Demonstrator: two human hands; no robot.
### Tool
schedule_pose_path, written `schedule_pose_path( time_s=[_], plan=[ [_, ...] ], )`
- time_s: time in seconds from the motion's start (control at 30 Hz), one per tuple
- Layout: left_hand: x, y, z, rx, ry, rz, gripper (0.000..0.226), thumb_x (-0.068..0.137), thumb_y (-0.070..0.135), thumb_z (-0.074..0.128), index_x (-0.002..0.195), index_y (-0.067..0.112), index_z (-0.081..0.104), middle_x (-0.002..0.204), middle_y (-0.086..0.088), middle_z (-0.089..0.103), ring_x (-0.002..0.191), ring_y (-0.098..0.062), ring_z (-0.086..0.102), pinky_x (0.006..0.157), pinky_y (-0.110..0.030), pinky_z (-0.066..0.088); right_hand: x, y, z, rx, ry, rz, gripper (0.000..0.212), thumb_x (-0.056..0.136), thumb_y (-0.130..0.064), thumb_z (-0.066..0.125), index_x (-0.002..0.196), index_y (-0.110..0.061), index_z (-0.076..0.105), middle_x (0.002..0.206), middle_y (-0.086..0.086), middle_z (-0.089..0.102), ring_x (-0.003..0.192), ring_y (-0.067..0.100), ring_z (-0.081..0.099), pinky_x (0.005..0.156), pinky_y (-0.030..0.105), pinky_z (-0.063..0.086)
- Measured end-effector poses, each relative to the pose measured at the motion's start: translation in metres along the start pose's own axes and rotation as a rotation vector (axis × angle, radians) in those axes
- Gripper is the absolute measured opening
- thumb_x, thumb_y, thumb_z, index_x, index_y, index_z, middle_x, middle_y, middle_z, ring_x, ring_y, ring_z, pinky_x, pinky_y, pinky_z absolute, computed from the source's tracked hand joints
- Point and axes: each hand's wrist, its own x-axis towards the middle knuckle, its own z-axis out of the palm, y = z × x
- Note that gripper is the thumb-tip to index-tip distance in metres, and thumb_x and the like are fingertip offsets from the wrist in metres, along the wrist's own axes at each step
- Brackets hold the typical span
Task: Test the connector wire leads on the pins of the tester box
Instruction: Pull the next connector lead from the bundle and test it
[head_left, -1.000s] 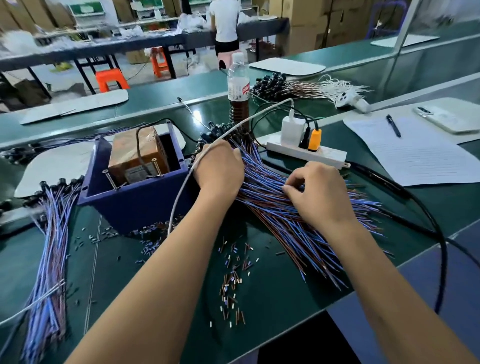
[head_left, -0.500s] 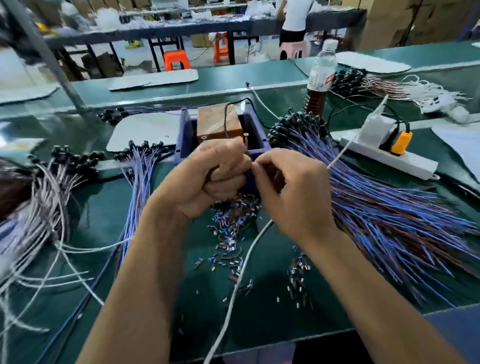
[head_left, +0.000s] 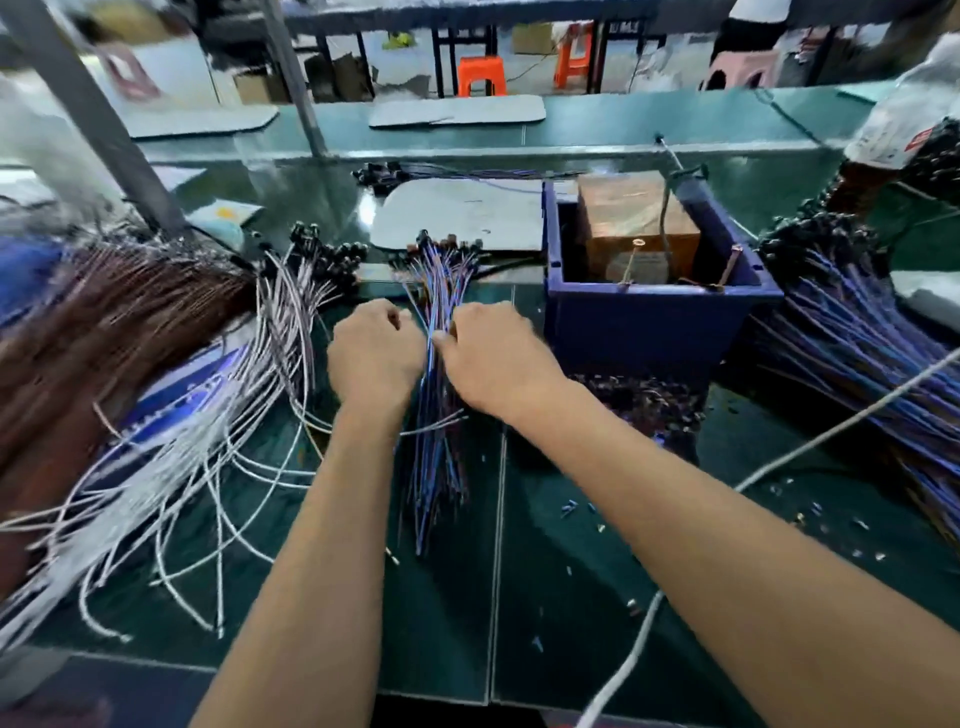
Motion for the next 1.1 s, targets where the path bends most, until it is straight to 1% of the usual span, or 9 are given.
schedule_pose_path(
  time_s=[0.13, 0.3, 0.43, 0.57, 0.67, 0.8, 0.9, 1.0, 1.1],
  plan=[
    [-0.005, 0.003, 0.002, -0.031, 0.006, -0.020, 0.032, 0.100, 0.036, 0.051, 0.085, 0.015, 0.070, 0.098, -0.018, 0.072, 0.095, -0.041, 0.065, 0.071, -0.035, 0.039, 0.032, -0.010, 0.012, 0.064, 0.004, 0.188, 0.021, 0.104, -0.026, 0.060, 0.111, -0.007, 0.068, 0.119, 0.017, 0.070, 0.117, 0.037, 0.065, 0.091, 0.037, 0.051],
    [-0.005, 0.005, 0.003, -0.119, 0.046, -0.047, 0.040, 0.102, 0.042, 0.049, 0.080, 0.015, 0.067, 0.085, -0.010, 0.069, 0.086, -0.034, 0.060, 0.069, -0.034, 0.036, 0.047, -0.008, 0.022, 0.278, 0.023, 0.346, 0.017, 0.096, -0.019, 0.067, 0.083, -0.012, 0.058, 0.111, 0.020, 0.072, 0.108, 0.038, 0.068, 0.083, 0.035, 0.051],
    [-0.003, 0.003, 0.004, -0.267, 0.062, -0.111, 0.044, 0.101, 0.042, 0.047, 0.081, 0.011, 0.072, 0.080, -0.003, 0.073, 0.083, -0.028, 0.066, 0.075, -0.038, 0.051, 0.048, -0.002, 0.018, 0.306, 0.152, 0.338, 0.014, 0.096, -0.021, 0.071, 0.094, -0.007, 0.074, 0.099, 0.015, 0.074, 0.098, 0.035, 0.069, 0.082, 0.034, 0.052],
    [0.001, 0.004, 0.007, -0.519, 0.038, -0.175, 0.045, 0.102, 0.039, 0.049, 0.076, 0.011, 0.073, 0.072, -0.002, 0.073, 0.079, -0.026, 0.069, 0.082, -0.041, 0.055, 0.041, -0.004, 0.007, 0.384, 0.349, 0.261, 0.021, 0.100, -0.020, 0.062, 0.081, -0.013, 0.060, 0.081, 0.003, 0.063, 0.077, 0.022, 0.056, 0.071, 0.030, 0.041],
    [0.001, 0.011, 0.003, -0.836, -0.051, -0.227, 0.045, 0.105, 0.037, 0.051, 0.070, 0.014, 0.069, 0.057, 0.004, 0.068, 0.056, -0.019, 0.061, 0.062, -0.034, 0.052, 0.035, -0.011, -0.005, 0.575, 0.374, 0.207, 0.017, 0.104, -0.021, 0.055, 0.089, -0.014, 0.052, 0.088, 0.004, 0.061, 0.081, 0.022, 0.055, 0.073, 0.031, 0.039],
    [-0.007, 0.021, -0.008, -1.256, -0.324, -0.305, 0.053, 0.107, 0.049, 0.044, 0.084, 0.007, 0.067, 0.054, 0.003, 0.063, 0.038, -0.008, 0.052, 0.037, -0.018, 0.036, 0.016, -0.018, -0.016, 0.852, 0.299, 0.148, 0.015, 0.108, -0.020, 0.051, 0.099, -0.008, 0.053, 0.089, 0.009, 0.065, 0.082, 0.031, 0.067, 0.077, 0.053, 0.058],
    [-0.007, 0.019, -0.015, -1.466, -0.566, -0.298, 0.058, 0.104, 0.055, 0.046, 0.079, 0.010, 0.073, 0.062, -0.001, 0.065, 0.052, -0.015, 0.057, 0.045, -0.024, 0.044, -0.004, -0.016, -0.017, 0.805, 0.199, 0.046, 0.014, 0.107, -0.017, 0.054, 0.096, -0.008, 0.053, 0.083, 0.008, 0.067, 0.073, 0.030, 0.068, 0.069, 0.054, 0.058],
    [-0.004, 0.015, -0.017, -1.498, -0.552, -0.285, 0.041, 0.096, 0.047, 0.062, 0.098, 0.008, 0.072, 0.071, 0.000, 0.068, 0.062, -0.014, 0.061, 0.059, -0.026, 0.051, -0.019, -0.009, -0.013, 0.617, 0.150, -0.062, 0.015, 0.103, -0.018, 0.060, 0.091, -0.012, 0.053, 0.084, 0.001, 0.060, 0.075, 0.021, 0.058, 0.072, 0.044, 0.051],
    [-0.004, 0.015, -0.015, -1.355, -0.465, -0.240, 0.033, 0.090, 0.042, 0.073, 0.102, 0.011, 0.073, 0.065, 0.005, 0.052, 0.058, -0.010, 0.039, 0.059, -0.027, 0.025, -0.028, -0.001, -0.006, 0.402, 0.150, -0.139, 0.014, 0.101, -0.023, 0.063, 0.093, -0.021, 0.051, 0.101, 0.003, 0.048, 0.099, 0.023, 0.048, 0.088, 0.040, 0.047]
  ],
)
